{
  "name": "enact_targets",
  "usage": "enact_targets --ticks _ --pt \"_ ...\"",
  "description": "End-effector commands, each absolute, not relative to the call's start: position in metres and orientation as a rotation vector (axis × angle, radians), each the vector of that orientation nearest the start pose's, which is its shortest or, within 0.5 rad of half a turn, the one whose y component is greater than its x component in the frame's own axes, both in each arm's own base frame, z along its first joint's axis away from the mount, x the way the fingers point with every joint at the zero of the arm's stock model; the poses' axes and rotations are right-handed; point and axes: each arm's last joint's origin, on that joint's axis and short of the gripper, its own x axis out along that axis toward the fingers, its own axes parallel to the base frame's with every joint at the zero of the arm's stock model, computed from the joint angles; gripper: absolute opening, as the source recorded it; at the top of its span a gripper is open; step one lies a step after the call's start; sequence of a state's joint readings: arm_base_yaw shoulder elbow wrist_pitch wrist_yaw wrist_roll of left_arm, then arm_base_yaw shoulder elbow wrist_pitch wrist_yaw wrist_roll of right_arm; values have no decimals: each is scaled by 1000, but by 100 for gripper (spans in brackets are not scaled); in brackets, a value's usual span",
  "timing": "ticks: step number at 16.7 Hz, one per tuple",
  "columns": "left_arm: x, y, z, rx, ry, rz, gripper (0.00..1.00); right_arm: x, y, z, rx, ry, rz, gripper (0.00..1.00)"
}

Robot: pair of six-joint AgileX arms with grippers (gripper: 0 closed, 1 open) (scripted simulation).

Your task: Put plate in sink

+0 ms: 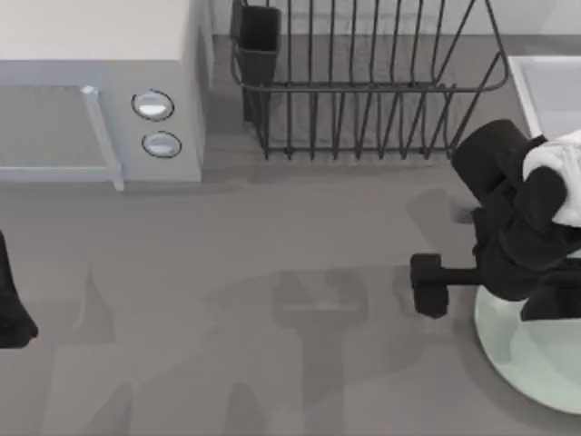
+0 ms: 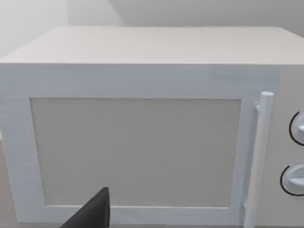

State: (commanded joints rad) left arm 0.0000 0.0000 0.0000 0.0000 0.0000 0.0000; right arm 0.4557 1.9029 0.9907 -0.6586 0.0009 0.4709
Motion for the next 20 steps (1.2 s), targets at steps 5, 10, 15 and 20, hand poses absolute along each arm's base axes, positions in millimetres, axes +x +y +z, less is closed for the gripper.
enact_targets --ticks 5,10,15,20 --pt "106 -1 160 0 0 0 100 277 137 93 8 1571 -8 85" --pt "106 -1 160 0 0 0 100 277 137 93 8 1571 -8 47" --pt "106 -1 160 0 0 0 100 277 137 93 8 1571 -8 10" --pt "106 -1 160 0 0 0 100 277 137 93 8 1571 -8 0"
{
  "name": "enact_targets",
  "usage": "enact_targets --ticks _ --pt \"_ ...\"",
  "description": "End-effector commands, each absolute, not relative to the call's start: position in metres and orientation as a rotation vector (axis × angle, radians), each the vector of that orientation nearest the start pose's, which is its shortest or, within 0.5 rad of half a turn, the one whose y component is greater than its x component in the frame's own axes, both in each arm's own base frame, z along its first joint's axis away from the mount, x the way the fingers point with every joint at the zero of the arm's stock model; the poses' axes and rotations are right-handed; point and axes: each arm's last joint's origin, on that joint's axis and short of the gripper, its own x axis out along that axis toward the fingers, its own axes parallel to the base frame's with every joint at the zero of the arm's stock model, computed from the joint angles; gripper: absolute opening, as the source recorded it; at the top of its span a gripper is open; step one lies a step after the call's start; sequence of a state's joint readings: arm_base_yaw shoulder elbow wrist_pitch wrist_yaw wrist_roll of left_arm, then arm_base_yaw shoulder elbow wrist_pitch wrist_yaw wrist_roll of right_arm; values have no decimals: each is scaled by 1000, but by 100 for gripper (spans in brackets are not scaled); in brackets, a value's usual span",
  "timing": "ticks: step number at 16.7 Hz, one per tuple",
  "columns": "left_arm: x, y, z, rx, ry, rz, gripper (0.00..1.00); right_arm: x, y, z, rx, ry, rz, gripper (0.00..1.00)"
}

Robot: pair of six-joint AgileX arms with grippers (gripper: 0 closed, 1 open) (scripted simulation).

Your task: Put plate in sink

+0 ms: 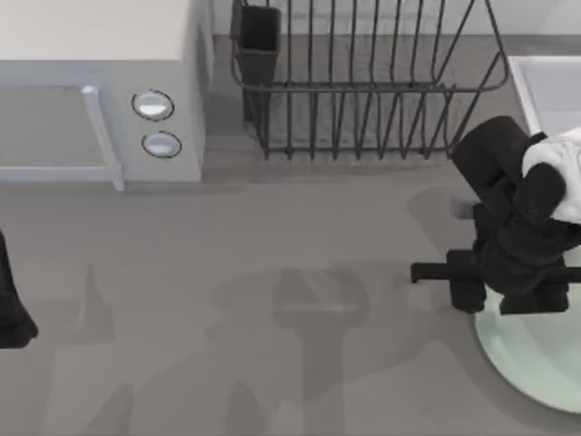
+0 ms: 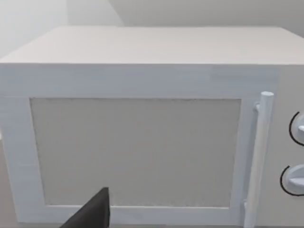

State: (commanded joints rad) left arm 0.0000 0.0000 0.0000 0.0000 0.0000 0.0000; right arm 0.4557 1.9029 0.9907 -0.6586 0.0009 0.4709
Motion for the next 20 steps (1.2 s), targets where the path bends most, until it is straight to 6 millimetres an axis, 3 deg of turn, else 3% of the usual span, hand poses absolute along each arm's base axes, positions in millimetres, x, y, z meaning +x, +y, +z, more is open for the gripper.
enact_targets --ticks 4,5,8,10,12,15,20 --pt "106 -1 160 0 0 0 100 277 137 93 8 1571 -8 0" --pt "106 -1 160 0 0 0 100 285 136 121 47 1470 15 0" --pt "106 -1 160 0 0 0 100 289 139 127 46 1474 13 0" --pt "106 -1 160 0 0 0 100 297 144 143 44 1480 12 0" --pt "106 -1 160 0 0 0 100 308 149 169 43 1483 10 0" --pt "106 -1 160 0 0 0 100 318 155 228 39 1493 7 0" --pt "106 -1 160 0 0 0 100 303 147 328 39 1495 6 0"
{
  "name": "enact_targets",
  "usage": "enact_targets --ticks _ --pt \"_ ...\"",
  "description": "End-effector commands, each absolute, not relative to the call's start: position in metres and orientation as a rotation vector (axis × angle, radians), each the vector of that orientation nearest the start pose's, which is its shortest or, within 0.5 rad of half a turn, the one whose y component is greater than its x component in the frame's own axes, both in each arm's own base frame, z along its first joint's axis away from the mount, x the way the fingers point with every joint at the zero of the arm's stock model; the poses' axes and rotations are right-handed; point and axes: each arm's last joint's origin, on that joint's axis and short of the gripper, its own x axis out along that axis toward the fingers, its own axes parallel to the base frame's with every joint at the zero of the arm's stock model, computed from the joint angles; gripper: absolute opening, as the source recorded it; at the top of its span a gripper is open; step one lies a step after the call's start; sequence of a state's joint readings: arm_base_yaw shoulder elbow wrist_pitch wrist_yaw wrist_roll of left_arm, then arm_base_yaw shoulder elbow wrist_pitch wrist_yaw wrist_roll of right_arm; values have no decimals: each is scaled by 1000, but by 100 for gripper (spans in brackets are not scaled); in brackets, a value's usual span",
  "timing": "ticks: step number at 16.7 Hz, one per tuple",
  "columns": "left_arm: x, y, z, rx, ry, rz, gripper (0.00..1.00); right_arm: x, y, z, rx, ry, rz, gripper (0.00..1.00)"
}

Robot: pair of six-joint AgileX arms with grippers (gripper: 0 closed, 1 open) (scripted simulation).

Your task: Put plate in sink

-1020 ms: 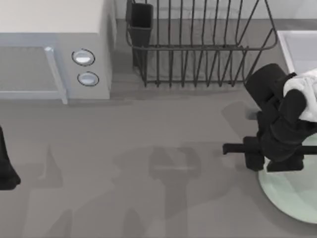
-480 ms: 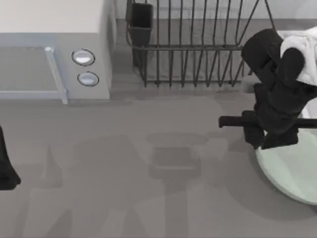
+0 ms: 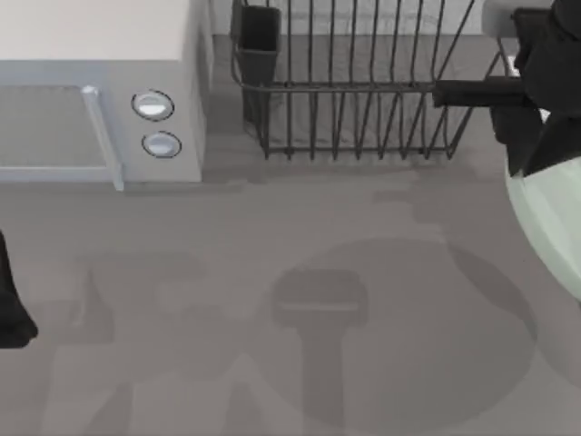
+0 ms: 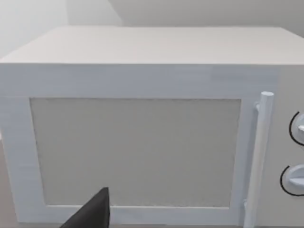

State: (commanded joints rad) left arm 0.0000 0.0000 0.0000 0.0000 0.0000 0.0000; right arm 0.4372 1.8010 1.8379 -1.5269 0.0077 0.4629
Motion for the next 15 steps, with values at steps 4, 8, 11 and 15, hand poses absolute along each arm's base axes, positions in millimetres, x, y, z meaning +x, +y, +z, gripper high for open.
enact_targets --ticks 4,8,11,15 --pt "106 -1 160 0 0 0 100 286 137 368 47 1472 14 0" --pt "106 -1 160 0 0 0 100 285 136 371 47 1470 15 0" --pt "106 -1 160 0 0 0 100 290 137 369 42 1475 16 0" --pt "106 -1 160 0 0 0 100 336 122 356 28 1497 3 0"
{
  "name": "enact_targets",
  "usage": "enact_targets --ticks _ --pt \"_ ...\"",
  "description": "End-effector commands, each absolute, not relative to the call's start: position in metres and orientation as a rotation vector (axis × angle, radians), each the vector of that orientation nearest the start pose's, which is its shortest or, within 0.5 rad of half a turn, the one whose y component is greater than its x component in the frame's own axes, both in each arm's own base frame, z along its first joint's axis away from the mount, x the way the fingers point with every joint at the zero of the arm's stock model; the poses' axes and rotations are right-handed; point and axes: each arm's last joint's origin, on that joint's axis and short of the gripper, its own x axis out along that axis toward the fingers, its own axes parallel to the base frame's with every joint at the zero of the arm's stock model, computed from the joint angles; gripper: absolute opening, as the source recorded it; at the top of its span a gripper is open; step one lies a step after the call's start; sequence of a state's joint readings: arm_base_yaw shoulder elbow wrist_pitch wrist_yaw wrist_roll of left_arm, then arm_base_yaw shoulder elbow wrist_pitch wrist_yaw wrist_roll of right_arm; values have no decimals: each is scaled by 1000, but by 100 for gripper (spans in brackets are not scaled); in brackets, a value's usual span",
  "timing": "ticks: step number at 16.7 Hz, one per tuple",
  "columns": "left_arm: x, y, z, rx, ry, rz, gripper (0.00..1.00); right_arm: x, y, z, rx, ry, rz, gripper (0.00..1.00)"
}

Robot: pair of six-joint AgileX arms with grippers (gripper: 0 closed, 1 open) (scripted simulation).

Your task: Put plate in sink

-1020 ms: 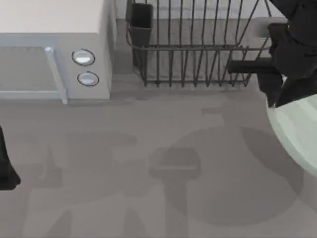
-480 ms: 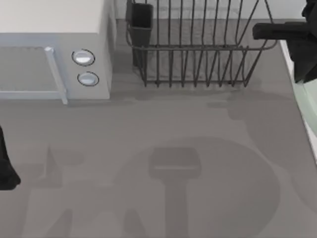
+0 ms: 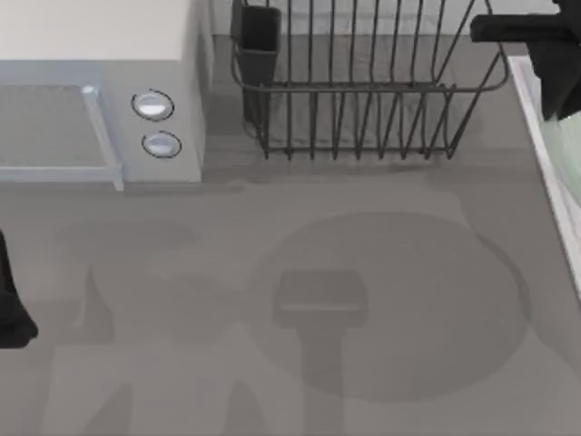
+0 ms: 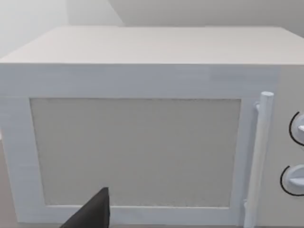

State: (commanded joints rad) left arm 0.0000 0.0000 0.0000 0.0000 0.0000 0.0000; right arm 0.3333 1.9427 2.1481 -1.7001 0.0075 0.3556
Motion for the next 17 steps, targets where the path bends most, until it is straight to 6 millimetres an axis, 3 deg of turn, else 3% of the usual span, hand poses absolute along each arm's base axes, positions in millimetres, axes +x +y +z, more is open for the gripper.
enact_targets --ticks 4,8,12,17 --pt "106 -1 160 0 0 0 100 416 84 314 12 1533 -8 0" --pt "106 -1 160 0 0 0 100 475 21 253 7 1559 -9 0" --pt "106 -1 160 0 0 0 100 493 -29 220 8 1567 -8 0" --pt "106 -1 160 0 0 0 100 494 -33 217 8 1568 -8 0"
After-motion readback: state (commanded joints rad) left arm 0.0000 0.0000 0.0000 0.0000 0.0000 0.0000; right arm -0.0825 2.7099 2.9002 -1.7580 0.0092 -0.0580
